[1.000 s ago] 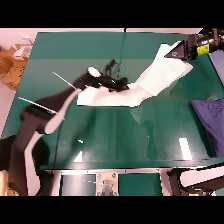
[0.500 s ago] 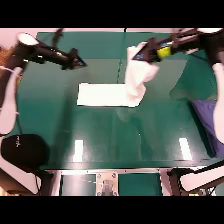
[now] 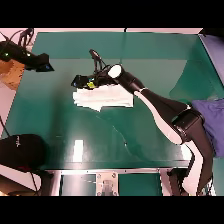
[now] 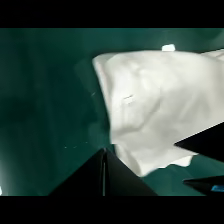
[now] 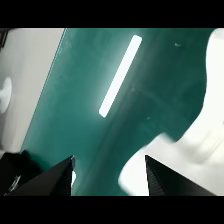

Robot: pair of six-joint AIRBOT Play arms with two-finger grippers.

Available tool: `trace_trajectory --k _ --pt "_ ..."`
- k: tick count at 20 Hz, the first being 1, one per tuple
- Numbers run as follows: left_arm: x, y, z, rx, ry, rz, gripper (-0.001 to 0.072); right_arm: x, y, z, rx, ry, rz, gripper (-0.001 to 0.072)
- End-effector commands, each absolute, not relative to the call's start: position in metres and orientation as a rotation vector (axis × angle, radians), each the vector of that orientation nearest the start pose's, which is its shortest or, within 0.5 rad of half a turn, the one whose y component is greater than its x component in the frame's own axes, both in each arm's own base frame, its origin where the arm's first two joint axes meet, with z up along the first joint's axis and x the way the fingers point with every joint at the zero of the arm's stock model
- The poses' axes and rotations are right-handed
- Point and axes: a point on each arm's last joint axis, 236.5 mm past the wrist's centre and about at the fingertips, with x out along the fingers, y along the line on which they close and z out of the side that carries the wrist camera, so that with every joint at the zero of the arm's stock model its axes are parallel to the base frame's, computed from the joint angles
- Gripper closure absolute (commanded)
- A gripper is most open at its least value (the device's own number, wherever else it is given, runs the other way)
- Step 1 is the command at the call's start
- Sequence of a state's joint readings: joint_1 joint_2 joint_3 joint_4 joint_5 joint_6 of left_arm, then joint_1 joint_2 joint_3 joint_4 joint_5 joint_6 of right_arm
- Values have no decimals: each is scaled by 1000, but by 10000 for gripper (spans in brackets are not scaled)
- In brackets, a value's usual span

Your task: Fold the shirts.

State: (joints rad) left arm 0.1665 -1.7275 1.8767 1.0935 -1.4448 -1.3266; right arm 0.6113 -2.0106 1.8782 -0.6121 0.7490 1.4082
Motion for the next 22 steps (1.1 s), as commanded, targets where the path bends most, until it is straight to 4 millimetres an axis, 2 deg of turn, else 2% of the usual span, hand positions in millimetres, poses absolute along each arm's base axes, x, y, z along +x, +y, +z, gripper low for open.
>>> trace_trajectory --k 1,3,4,6,8,9,11,13,15,17,22 --pt "493 10 61 -144 1226 -255 687 471 449 35 549 1016 882 228" --pt "493 12 61 -138 1227 -249 687 496 379 63 568 1033 851 229" --pt "493 12 61 -138 1227 -249 687 507 337 72 567 1045 822 229" --pt "492 12 60 -138 1231 -250 687 514 255 74 592 1124 738 229" --pt "491 12 60 -138 1239 -252 687 509 192 59 601 1222 664 228" --pt "490 12 60 -138 1241 -252 687 505 164 44 604 1270 611 228" --pt "490 13 59 -134 1242 -247 687 500 125 12 630 1327 515 217" --pt "490 13 59 -134 1242 -247 687 490 114 -21 682 1376 458 204" --pt "490 13 59 -138 1243 -245 687 477 120 -55 719 1418 421 172" --pt "490 13 59 -141 1242 -243 687 467 146 -75 760 1428 463 172" --pt "488 12 59 -143 1253 -247 686 458 230 -98 848 1448 575 172"
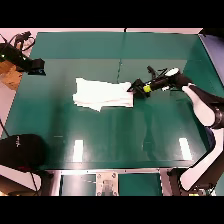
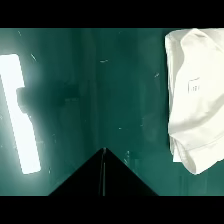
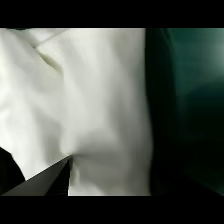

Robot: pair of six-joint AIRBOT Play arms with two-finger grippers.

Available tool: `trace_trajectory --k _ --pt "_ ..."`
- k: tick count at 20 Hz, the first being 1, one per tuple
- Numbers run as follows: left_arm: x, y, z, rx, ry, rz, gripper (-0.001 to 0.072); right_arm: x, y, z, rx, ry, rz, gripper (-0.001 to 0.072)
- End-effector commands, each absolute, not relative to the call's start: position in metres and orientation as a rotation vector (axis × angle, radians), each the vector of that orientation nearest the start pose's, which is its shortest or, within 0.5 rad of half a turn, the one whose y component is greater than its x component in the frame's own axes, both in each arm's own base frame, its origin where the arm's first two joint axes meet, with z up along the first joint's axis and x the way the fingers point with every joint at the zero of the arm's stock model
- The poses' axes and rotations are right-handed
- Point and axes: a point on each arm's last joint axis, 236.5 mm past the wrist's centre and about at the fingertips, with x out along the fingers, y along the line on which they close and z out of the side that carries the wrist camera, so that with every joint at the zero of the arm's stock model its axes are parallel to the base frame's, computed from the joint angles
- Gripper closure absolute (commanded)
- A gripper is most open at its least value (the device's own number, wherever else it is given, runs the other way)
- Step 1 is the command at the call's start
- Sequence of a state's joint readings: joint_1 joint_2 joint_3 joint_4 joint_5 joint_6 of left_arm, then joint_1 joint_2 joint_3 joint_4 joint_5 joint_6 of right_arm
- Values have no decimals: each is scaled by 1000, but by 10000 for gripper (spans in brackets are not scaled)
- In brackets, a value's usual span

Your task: Fold the shirts.

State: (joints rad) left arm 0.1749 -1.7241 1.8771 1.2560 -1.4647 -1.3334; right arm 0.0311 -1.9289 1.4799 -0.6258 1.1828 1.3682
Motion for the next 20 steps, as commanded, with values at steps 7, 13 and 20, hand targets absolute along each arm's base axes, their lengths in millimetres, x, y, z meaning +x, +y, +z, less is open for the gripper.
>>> trace_trajectory --k 7,13,20 --pt "481 11 57 -144 1282 -256 687 485 257 9 848 1304 799 697" --pt "479 10 57 -144 1290 -260 686 522 76 168 699 951 436 698" --pt "474 8 56 -149 1312 -271 687 442 -162 210 826 807 -117 698"
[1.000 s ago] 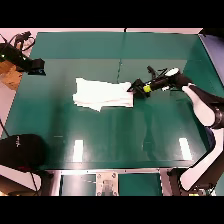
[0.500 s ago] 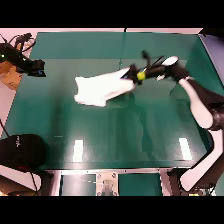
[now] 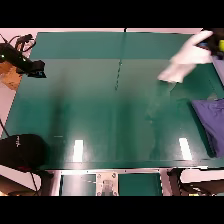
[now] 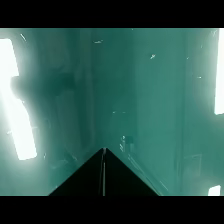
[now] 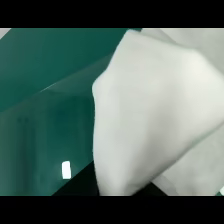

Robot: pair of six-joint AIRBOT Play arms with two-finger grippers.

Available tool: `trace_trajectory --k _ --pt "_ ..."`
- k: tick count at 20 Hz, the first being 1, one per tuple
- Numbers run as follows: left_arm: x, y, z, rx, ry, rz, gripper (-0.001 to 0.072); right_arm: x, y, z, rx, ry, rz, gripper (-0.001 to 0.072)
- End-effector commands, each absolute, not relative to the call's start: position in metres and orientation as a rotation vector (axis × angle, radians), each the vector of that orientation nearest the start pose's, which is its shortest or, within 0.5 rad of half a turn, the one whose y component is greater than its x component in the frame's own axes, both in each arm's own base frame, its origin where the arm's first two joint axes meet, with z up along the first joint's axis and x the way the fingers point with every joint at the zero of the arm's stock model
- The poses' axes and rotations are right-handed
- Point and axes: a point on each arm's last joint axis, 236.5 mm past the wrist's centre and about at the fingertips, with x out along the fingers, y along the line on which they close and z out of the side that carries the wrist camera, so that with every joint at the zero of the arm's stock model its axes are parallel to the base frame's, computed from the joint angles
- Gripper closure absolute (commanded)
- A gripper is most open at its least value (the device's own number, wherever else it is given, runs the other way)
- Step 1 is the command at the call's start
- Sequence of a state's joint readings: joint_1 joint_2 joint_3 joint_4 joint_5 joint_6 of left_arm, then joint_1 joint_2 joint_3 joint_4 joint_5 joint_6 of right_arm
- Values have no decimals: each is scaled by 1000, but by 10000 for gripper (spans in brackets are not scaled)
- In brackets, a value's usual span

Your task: Fold the shirts.

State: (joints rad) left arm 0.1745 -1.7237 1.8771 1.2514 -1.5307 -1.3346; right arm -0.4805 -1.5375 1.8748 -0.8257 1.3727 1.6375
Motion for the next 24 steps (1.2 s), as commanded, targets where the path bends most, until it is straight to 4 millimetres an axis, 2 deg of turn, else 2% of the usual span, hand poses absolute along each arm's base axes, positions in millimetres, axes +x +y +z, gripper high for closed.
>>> trace_trajectory --k 1,4,6,8,12,15,18,20,24 --pt "474 8 56 -150 1312 -271 687 425 -192 204 845 813 -212 698" --pt "473 8 56 -150 1313 -271 687 372 -256 180 904 861 -449 698" --pt "472 8 56 -150 1318 -273 686 333 -285 166 954 907 -601 699" --pt "470 7 55 -150 1329 -276 687 305 -299 163 976 928 -686 699" --pt "467 7 55 -152 1338 -278 686 279 -308 172 988 912 -742 698" --pt "468 5 55 -159 1337 -281 687 250 -309 158 974 1014 -832 698" --pt "468 4 56 -166 1336 -285 686 221 -305 130 986 1151 -914 698" --pt "468 1 56 -177 1334 -290 686 188 -304 103 981 1289 -1015 697" --pt "469 1 57 -179 1330 -292 687 135 -291 46 961 1543 -1132 696"
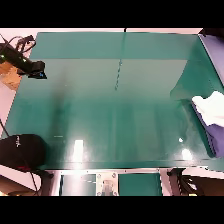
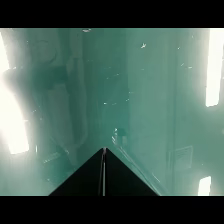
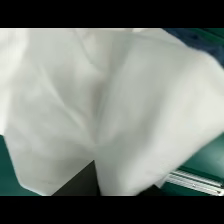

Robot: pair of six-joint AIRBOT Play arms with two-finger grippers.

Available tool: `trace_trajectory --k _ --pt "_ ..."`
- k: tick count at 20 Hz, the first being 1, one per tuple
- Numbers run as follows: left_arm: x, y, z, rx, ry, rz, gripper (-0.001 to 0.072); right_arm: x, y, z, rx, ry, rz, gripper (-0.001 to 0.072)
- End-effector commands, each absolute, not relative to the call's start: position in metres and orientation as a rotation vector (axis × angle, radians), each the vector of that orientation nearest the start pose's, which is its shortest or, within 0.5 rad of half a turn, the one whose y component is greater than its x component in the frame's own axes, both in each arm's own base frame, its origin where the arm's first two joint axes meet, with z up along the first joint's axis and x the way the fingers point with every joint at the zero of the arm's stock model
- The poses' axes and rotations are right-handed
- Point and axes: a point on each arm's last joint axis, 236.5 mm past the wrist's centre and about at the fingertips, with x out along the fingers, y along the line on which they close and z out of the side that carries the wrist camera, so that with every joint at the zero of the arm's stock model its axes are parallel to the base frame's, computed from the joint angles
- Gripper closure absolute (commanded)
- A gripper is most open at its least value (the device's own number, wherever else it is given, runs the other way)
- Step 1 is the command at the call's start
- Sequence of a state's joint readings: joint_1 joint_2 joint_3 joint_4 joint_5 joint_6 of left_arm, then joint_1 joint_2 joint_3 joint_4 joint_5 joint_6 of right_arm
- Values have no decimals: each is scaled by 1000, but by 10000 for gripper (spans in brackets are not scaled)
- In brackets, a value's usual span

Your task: Fold the shirts.

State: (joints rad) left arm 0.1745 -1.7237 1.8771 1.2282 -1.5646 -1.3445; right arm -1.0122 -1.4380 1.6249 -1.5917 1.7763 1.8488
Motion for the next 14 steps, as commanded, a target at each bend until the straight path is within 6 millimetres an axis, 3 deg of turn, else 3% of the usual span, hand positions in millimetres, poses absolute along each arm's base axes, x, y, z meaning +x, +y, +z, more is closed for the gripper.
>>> trace_trajectory --k 1,2,3,4,6,8,9,10,11,14 --pt "469 1 57 -179 1328 -291 686 127 -287 33 958 1585 -1137 683" --pt "469 1 57 -179 1327 -291 687 123 -281 21 962 1619 -1131 486" --pt "470 1 57 -179 1323 -290 687 119 -275 11 973 1654 -1121 136" --pt "471 0 58 -182 1319 -294 687 117 -272 5 982 1680 -1114 83" --pt "472 -6 61 -202 1310 -318 686 123 -269 3 989 1688 -1095 83" --pt "474 -15 68 -228 1287 -347 687 149 -267 9 1008 1620 -1045 91" --pt "475 -18 74 -236 1267 -358 688 171 -266 16 1013 1563 -989 153" --pt "476 -20 82 -237 1242 -361 688 196 -262 24 1015 1507 -925 441" --pt "475 -22 92 -230 1218 -362 688 227 -256 34 1002 1442 -837 683" --pt "457 -29 112 -239 1200 -348 688 313 -211 57 909 1298 -559 699"
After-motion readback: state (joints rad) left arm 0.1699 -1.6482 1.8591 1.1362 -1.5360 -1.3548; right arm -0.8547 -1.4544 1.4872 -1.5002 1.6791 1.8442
